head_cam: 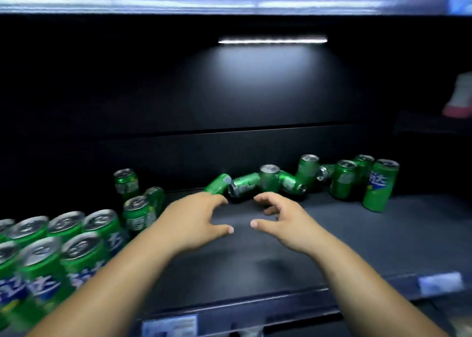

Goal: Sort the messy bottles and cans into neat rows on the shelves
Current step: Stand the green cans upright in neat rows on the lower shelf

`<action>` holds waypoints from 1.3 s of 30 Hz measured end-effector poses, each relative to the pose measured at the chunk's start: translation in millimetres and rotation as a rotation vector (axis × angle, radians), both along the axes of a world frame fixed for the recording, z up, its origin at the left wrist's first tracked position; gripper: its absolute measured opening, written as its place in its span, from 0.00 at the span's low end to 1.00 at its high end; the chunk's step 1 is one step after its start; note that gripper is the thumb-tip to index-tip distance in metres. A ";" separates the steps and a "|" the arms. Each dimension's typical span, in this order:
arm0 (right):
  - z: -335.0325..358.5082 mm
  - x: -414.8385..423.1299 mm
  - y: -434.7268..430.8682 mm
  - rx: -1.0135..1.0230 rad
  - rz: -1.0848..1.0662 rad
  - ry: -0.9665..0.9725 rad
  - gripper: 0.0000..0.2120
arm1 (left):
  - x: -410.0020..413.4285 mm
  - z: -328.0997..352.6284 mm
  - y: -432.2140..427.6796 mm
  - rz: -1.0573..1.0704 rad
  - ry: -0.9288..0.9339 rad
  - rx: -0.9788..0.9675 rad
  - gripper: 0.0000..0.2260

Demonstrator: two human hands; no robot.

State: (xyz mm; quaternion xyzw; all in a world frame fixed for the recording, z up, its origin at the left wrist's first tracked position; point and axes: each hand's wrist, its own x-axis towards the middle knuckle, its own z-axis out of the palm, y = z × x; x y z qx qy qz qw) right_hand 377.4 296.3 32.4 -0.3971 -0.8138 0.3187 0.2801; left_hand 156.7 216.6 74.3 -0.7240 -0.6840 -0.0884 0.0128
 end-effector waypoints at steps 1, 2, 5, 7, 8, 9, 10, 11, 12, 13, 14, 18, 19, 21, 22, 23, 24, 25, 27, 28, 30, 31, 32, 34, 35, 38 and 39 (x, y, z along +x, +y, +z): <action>1.3 19.7 8.1 -0.001 -0.019 -0.014 0.25 | 16.0 -3.6 11.1 0.001 -0.003 -0.007 0.29; 2.3 39.6 16.7 -0.002 -0.038 -0.030 0.25 | 32.1 -7.2 22.0 0.004 -0.001 -0.012 0.29; 3.1 97.6 41.3 -0.015 -0.088 -0.069 0.27 | 79.8 -17.5 54.3 -0.005 -0.010 -0.017 0.28; 1.8 131.6 56.1 -0.014 -0.113 -0.088 0.28 | 111.0 -24.2 73.7 -0.016 -0.022 -0.019 0.28; 0.5 147.5 63.3 -0.011 -0.124 -0.093 0.28 | 126.9 -27.5 82.4 -0.018 -0.031 -0.019 0.27; -0.8 162.8 70.2 -0.011 -0.135 -0.097 0.28 | 142.4 -31.0 90.5 -0.017 -0.042 -0.018 0.27; -2.2 177.0 77.2 -0.011 -0.147 -0.103 0.28 | 157.5 -34.2 98.2 -0.018 -0.054 -0.016 0.26; -3.6 190.5 84.2 -0.010 -0.162 -0.110 0.27 | 171.6 -37.2 105.2 -0.023 -0.066 -0.014 0.26; -5.1 202.8 91.1 -0.009 -0.176 -0.116 0.27 | 184.1 -40.2 112.3 -0.028 -0.077 -0.013 0.26; -6.9 214.9 98.2 -0.014 -0.191 -0.119 0.27 | 195.7 -42.8 119.6 -0.033 -0.088 -0.014 0.25; -8.4 226.1 105.2 -0.021 -0.206 -0.122 0.26 | 206.3 -45.1 126.9 -0.036 -0.097 -0.017 0.25; -14.6 261.0 131.4 -0.045 -0.266 -0.123 0.25 | 238.6 -50.5 155.1 -0.056 -0.101 -0.029 0.26; -16.0 267.4 137.9 -0.052 -0.284 -0.118 0.25 | 244.3 -51.1 161.4 -0.061 -0.097 -0.033 0.26; -17.4 276.9 150.0 -0.060 -0.325 -0.102 0.25 | 252.1 -52.1 172.5 -0.068 -0.092 -0.037 0.26; -17.2 280.2 155.3 -0.062 -0.349 -0.087 0.24 | 254.5 -52.7 177.1 -0.069 -0.092 -0.035 0.26; -17.1 282.7 160.7 -0.059 -0.377 -0.067 0.24 | 256.2 -53.2 180.9 -0.069 -0.093 -0.035 0.26; -16.3 284.2 165.8 -0.048 -0.409 -0.045 0.23 | 257.2 -53.8 184.3 -0.068 -0.095 -0.038 0.26; -15.3 284.9 170.4 -0.031 -0.447 -0.022 0.24 | 257.7 -54.0 187.1 -0.068 -0.099 -0.040 0.26; -13.3 284.3 179.3 -0.008 -0.516 0.030 0.28 | 257.6 -53.0 192.0 -0.060 -0.104 -0.039 0.26; -12.6 283.1 183.9 -0.011 -0.537 0.053 0.32 | 256.7 -52.4 194.2 -0.053 -0.106 -0.032 0.26; -11.7 278.9 192.4 -0.032 -0.526 0.069 0.38 | 252.9 -51.1 196.8 -0.027 -0.118 -0.009 0.26; -12.0 276.2 196.1 -0.039 -0.506 0.065 0.37 | 250.2 -50.7 196.6 -0.011 -0.129 0.003 0.26; -12.4 273.2 199.2 -0.035 -0.488 0.057 0.34 | 246.7 -50.9 195.4 0.005 -0.141 0.013 0.26; -14.6 267.0 201.6 -0.015 -0.469 0.059 0.27 | 238.0 -52.8 190.2 0.032 -0.161 0.019 0.25; -15.6 262.8 200.5 -0.012 -0.450 0.069 0.26 | 232.3 -54.4 186.8 0.047 -0.168 0.019 0.25; -20.5 243.5 193.6 -0.021 -0.342 0.105 0.27 | 209.9 -62.1 175.4 0.132 -0.197 0.015 0.24; -22.6 234.4 190.8 -0.028 -0.298 0.118 0.29 | 202.1 -65.4 170.4 0.164 -0.207 0.014 0.24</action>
